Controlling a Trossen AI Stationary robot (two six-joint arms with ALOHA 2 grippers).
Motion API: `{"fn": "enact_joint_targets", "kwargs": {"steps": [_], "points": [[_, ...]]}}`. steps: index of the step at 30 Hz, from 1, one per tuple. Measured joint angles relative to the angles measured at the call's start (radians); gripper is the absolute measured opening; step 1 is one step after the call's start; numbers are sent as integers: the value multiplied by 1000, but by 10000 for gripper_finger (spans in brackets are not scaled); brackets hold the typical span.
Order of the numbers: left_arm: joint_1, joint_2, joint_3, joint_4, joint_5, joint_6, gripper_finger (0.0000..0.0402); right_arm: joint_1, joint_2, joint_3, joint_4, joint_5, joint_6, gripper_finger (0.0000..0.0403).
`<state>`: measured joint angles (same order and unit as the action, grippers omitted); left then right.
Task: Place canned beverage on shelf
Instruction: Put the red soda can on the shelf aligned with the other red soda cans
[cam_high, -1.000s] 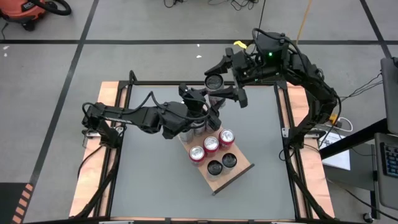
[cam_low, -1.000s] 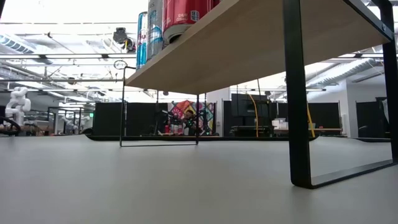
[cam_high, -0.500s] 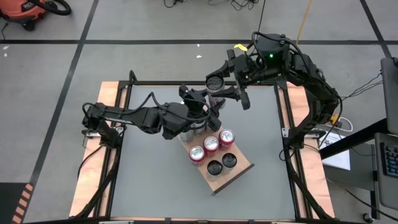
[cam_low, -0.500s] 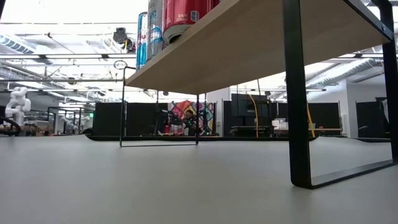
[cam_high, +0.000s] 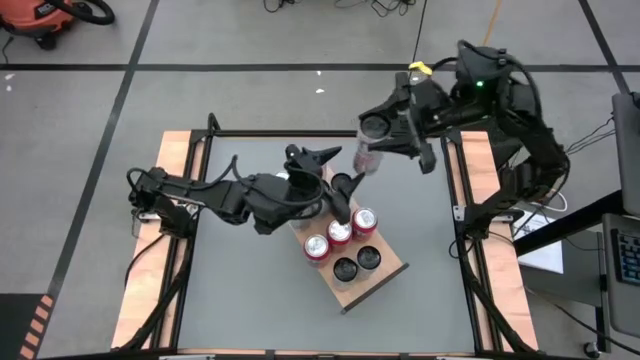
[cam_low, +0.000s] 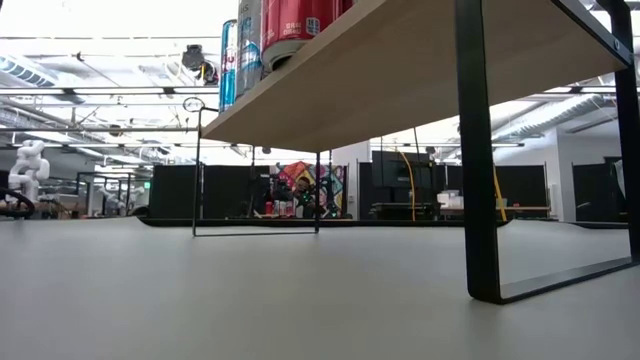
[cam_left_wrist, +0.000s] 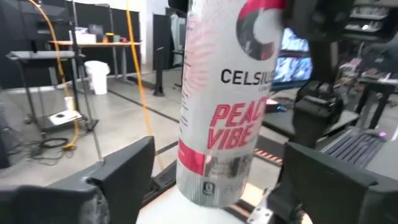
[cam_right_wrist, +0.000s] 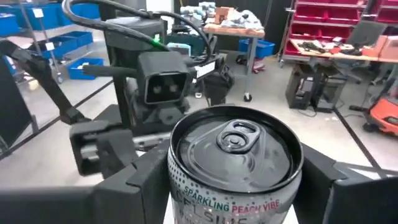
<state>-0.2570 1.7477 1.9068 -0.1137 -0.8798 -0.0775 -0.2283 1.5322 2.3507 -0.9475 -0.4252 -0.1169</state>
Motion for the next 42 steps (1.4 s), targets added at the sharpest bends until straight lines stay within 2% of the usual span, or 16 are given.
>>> {"fn": "enact_joint_targets", "kwargs": {"steps": [4,10,17,21,25,31,35,42], "points": [[-27,-3,0,34,0,-3,370,0,-32,-1,-38,0,50,222],[-59,-18,0,32,-48,-21,372,0,-103,-1,-149,-49,135,222],[-94,-56,0,27,-93,-18,372,1,-174,-3,-298,-51,176,224],[-100,-72,0,25,-93,-17,372,1,-249,-73,-299,-51,192,224],[-104,-85,0,28,-95,-14,372,1,-358,-258,-270,-51,208,225],[-118,-85,-1,27,-109,-19,372,5,-608,-701,16,-81,319,225],[-135,-85,-1,26,-159,-21,372,22,-766,-952,166,-107,338,225],[-139,-84,-1,22,-212,-20,372,47,-916,-1262,407,-106,334,226]]}}
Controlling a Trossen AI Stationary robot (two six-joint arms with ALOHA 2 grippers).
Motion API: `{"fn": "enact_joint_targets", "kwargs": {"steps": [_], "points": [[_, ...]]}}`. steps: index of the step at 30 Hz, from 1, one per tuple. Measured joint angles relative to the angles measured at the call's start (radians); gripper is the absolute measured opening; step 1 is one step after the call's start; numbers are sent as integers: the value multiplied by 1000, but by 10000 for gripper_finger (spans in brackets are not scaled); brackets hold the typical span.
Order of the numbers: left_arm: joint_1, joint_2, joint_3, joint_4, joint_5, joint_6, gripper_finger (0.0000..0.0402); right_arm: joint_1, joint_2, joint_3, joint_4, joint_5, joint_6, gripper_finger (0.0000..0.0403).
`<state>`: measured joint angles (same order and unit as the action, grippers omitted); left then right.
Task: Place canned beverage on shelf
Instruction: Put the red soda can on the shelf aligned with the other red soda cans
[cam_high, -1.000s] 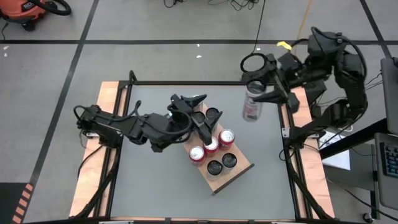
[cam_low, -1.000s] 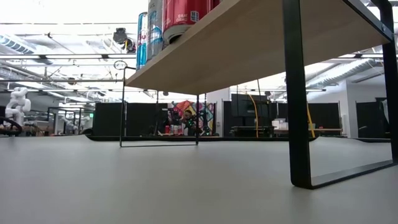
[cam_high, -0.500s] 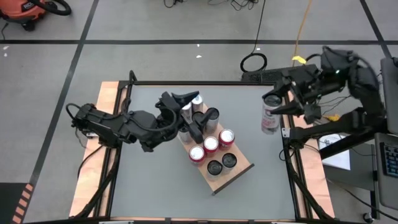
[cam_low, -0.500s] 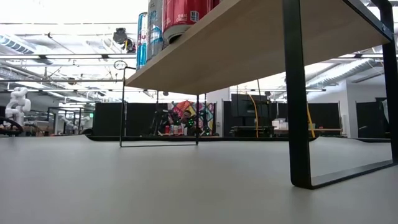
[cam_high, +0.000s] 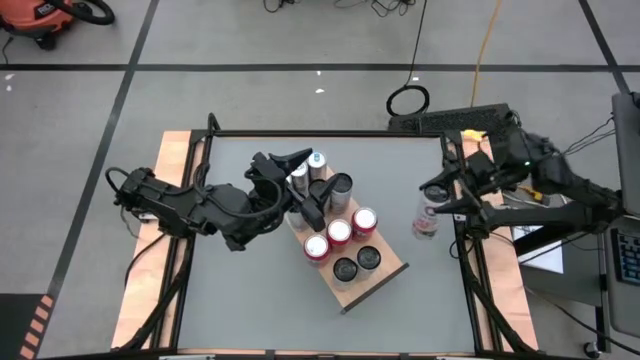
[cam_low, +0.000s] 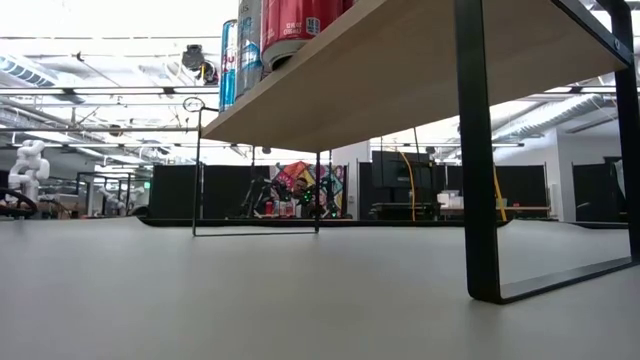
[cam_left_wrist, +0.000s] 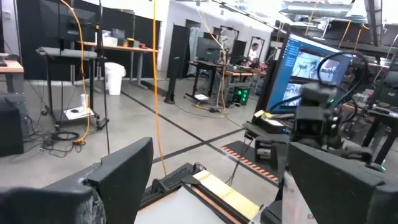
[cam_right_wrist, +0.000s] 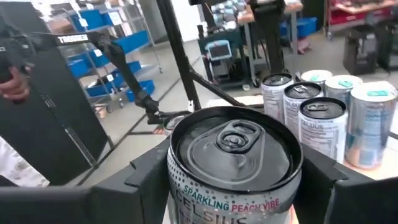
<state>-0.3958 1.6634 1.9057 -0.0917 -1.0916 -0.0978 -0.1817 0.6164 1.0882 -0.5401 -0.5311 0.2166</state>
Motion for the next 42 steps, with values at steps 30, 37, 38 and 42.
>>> {"fn": "enact_joint_targets", "kwargs": {"steps": [30,37,38,42], "points": [[8,2,0,-7,-93,0,372,179,118,-194,268,159,-17,226],[13,2,0,-13,-94,2,372,279,151,-193,282,310,0,226],[13,2,0,-14,-94,2,372,294,154,-193,281,335,3,226],[13,2,0,-24,-94,1,372,349,160,-193,281,420,8,226]]}}
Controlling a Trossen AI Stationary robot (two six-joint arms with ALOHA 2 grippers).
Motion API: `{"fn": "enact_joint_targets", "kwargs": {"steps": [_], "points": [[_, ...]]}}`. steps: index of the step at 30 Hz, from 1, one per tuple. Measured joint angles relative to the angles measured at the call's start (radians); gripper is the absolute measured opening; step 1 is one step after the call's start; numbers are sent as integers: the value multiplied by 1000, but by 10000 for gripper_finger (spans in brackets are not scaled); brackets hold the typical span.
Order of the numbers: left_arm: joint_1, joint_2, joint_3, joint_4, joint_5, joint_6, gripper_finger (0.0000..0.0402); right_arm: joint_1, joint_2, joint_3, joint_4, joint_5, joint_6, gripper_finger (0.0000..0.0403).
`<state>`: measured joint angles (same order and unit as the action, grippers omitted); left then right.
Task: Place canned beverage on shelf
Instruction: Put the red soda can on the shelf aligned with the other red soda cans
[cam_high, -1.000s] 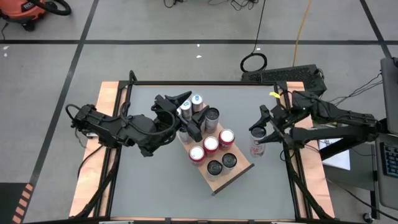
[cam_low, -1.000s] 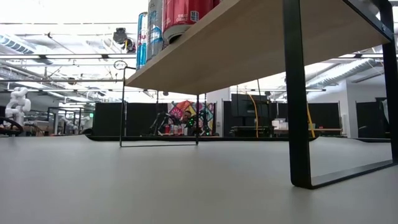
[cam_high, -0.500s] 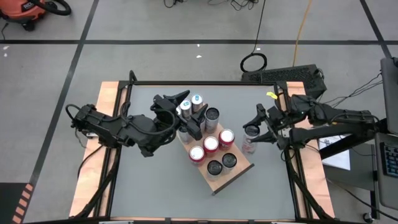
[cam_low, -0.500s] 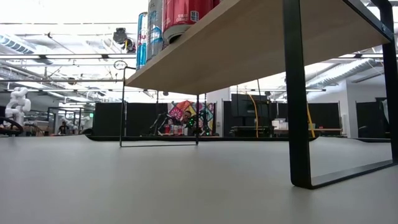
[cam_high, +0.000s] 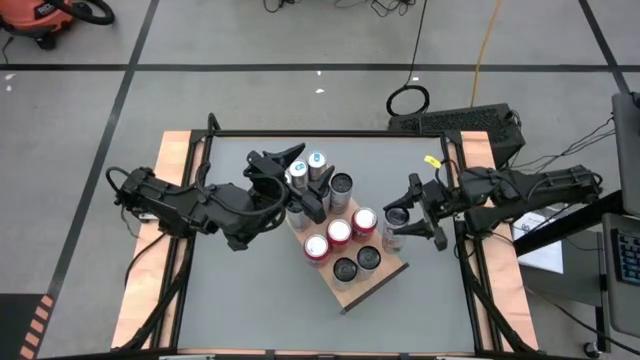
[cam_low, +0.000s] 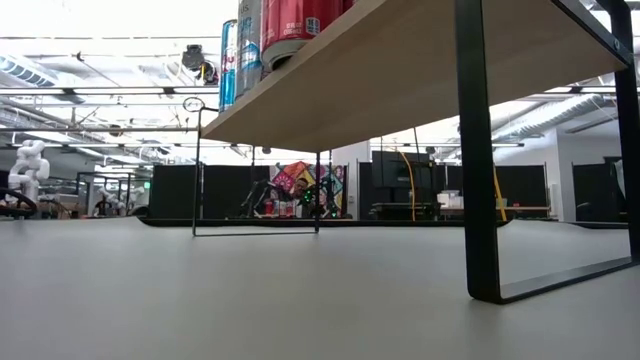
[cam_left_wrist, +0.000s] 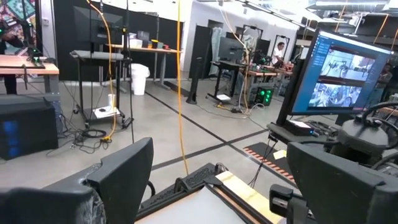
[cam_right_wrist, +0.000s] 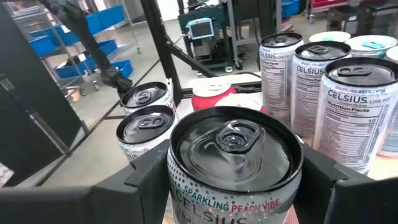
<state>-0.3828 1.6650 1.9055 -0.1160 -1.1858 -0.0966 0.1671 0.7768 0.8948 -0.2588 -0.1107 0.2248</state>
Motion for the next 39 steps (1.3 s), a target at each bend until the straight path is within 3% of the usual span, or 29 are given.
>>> {"fn": "enact_joint_targets", "kwargs": {"steps": [9,16,39], "points": [[1,0,0,-2,0,5,372,106,4,-139,141,148,113,226],[1,0,0,-5,1,6,372,156,9,-148,179,271,75,226],[1,0,0,-13,31,8,372,237,76,-146,224,268,-7,227]]}}
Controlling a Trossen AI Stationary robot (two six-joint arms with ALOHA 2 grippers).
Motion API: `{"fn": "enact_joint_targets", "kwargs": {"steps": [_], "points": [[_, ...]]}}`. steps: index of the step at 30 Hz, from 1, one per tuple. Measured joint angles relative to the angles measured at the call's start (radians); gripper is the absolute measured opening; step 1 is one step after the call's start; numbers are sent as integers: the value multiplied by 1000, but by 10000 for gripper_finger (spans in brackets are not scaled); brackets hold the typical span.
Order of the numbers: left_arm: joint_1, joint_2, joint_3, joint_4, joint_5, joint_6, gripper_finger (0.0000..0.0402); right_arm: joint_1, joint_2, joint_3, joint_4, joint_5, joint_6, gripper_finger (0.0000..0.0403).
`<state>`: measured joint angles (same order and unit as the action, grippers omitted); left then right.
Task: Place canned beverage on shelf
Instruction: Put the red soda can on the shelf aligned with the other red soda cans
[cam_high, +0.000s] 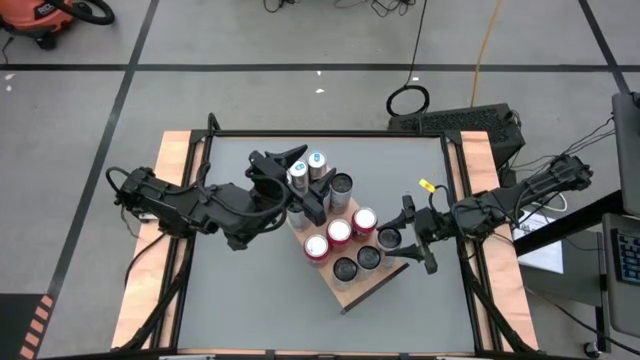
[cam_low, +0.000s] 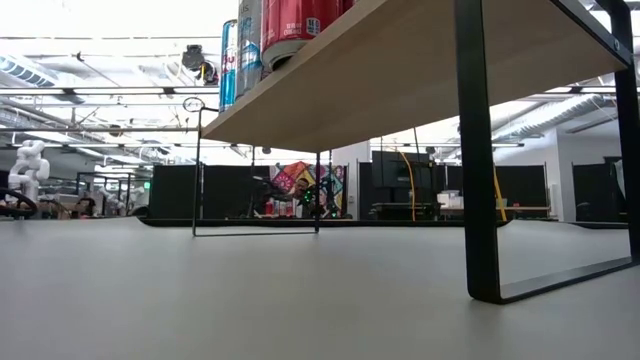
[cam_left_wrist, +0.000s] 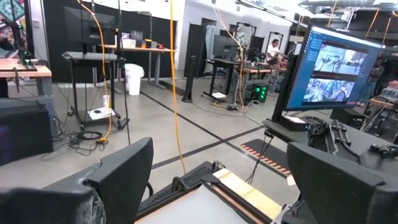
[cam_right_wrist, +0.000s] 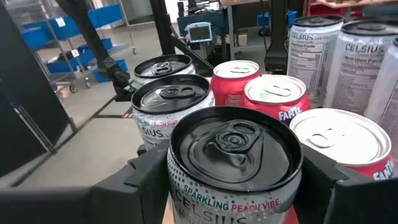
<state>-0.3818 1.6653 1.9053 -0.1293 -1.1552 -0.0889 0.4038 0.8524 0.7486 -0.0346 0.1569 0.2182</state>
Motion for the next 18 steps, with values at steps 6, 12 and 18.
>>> {"fn": "enact_joint_targets", "kwargs": {"steps": [6,12,18], "points": [[0,0,0,-20,0,-3,372,0,1,-2,7,27,-28,237],[0,0,0,-21,0,-3,372,0,1,-2,5,56,-13,269],[0,0,0,-29,0,-2,372,0,2,-4,1,52,15,295]]}}
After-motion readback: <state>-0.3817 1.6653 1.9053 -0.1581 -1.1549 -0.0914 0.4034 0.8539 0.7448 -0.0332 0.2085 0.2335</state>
